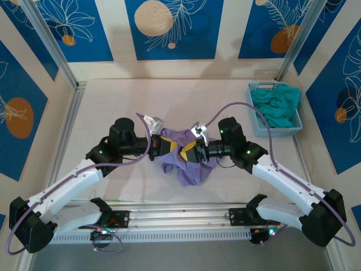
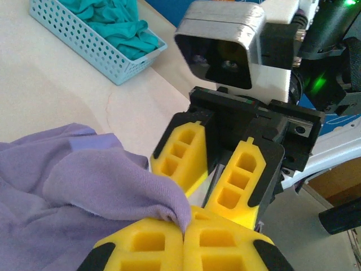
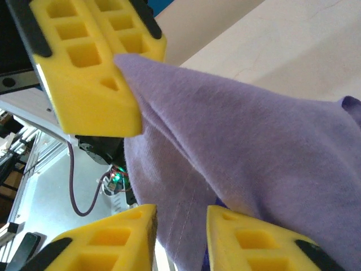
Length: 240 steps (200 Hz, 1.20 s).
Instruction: Fold the inside-out t-shirt
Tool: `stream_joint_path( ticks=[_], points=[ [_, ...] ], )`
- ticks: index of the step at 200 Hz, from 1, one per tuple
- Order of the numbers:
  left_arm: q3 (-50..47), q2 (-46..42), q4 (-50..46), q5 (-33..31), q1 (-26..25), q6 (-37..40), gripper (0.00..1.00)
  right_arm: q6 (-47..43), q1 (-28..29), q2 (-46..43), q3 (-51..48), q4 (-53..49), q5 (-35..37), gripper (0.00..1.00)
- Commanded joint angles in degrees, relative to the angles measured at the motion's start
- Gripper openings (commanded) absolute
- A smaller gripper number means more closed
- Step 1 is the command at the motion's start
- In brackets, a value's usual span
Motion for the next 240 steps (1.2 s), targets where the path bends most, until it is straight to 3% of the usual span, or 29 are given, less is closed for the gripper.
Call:
stream_joint_path(
  ticks=[1,50,94,110,148,215,230,240],
  points=[
    [0.9,0.1,1.0,1.8,0.6,-0.6,0.0,2.8,0.2,1.8,0.2,2.8,1.0,0.35],
    [0.8,-0.1,1.7,2.6,0.5,-1.0,0.0,4.2,0.1,4.5,0.6,7.6,1.4,0.44],
    [0.5,-0.5,2.1,1.7,0.6,-1.5,0.0,5.3,0.2,5.1,-0.8,14.1,-4.9,0.45],
    [0.5,-0.5,2.2,1.5,0.7,-1.7,0.0,5.5,-0.1,4.7,-1.2,14.9,-5.3,0.4],
    [0.2,-1.2,1.9,0.1,1.2,-2.1,0.0,5.6,-1.2,2.6,-2.5,14.5,-5.0,0.15],
    [-0.5,-1.2,0.2,-3.6,2.8,-1.6,0.0,5.1,-1.7,-1.7,-2.2,11.2,-5.1,0.05],
    [0.1,-0.7,-2.3,-6.8,2.8,-0.6,0.0,5.0,-1.1,-2.1,-1.3,10.6,-5.1,0.04],
    [1.0,-0.2,-5.5,-10.6,2.8,0.3,0.06,4.7,-0.5,-2.5,-0.7,9.9,-4.6,0.03]
  ],
)
